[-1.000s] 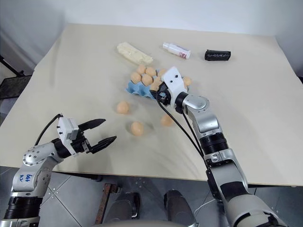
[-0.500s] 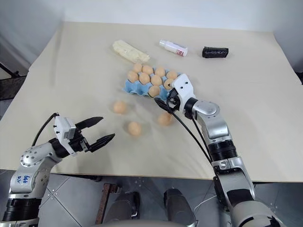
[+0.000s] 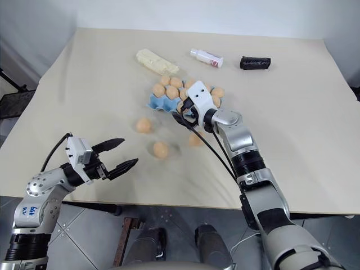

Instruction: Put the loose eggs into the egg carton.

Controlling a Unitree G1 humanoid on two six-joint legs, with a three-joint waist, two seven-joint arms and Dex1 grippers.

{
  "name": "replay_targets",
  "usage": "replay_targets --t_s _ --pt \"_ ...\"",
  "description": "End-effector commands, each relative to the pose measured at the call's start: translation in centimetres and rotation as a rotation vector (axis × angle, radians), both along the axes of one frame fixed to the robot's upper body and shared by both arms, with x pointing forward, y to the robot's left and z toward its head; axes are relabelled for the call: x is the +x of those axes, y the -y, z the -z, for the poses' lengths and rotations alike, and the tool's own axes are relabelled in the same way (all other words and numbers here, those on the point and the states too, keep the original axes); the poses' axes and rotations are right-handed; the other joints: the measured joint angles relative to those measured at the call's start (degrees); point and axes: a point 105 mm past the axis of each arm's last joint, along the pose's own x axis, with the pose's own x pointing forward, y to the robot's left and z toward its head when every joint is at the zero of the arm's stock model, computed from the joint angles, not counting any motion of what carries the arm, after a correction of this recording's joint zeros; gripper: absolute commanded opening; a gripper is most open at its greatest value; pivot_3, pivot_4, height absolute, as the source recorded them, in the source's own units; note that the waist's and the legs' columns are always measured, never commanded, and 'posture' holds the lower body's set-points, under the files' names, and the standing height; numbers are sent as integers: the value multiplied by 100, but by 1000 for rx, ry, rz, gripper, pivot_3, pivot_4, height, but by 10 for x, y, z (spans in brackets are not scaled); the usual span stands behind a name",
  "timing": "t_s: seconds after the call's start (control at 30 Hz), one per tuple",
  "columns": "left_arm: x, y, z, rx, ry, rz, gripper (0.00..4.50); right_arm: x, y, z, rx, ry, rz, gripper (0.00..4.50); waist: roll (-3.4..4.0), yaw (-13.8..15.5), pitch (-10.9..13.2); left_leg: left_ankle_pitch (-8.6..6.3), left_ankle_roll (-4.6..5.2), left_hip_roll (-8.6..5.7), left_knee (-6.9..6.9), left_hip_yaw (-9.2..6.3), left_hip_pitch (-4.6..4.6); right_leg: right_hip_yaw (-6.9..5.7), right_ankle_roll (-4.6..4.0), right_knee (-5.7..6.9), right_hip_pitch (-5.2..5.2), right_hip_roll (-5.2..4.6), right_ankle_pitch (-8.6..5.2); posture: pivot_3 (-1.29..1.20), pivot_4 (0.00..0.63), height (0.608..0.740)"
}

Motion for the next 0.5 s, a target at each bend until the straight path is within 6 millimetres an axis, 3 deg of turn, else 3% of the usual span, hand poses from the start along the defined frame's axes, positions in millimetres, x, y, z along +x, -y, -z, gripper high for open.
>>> replay_targets --t_s 0.03,0.07,0.17,0.4,0.5 --pt "-2 0 -9 -5 35 4 4500 6 -6 -16 -9 60 -5 4477 0 -1 0 0 0 0 0 2 -1 1 1 -1 -2 0 0 0 150 740" --pt "-3 0 -9 -5 35 3 4500 6 -6 -16 -7 60 -7 4477 0 -8 0 0 0 0 -1 2 -1 1 1 -2 -2 -1 0 0 150 740" --pt "-4 0 -9 -7 34 -1 4500 7 -10 -16 7 47 -19 3871 0 -16 0 0 0 1 -7 2 -1 0 1 -3 -4 0 0 0 150 740" --pt "-7 1 -8 -11 30 -5 4500 6 -15 -19 40 37 -39 1547 1 -15 0 1 -2 2 -7 4 -1 1 1 -1 -6 0 0 0 150 740" --pt "-7 1 -8 -11 30 -6 4500 6 -14 -24 52 48 -38 1176 1 -14 0 1 -2 2 -8 3 -1 1 1 -1 -6 0 0 0 150 740"
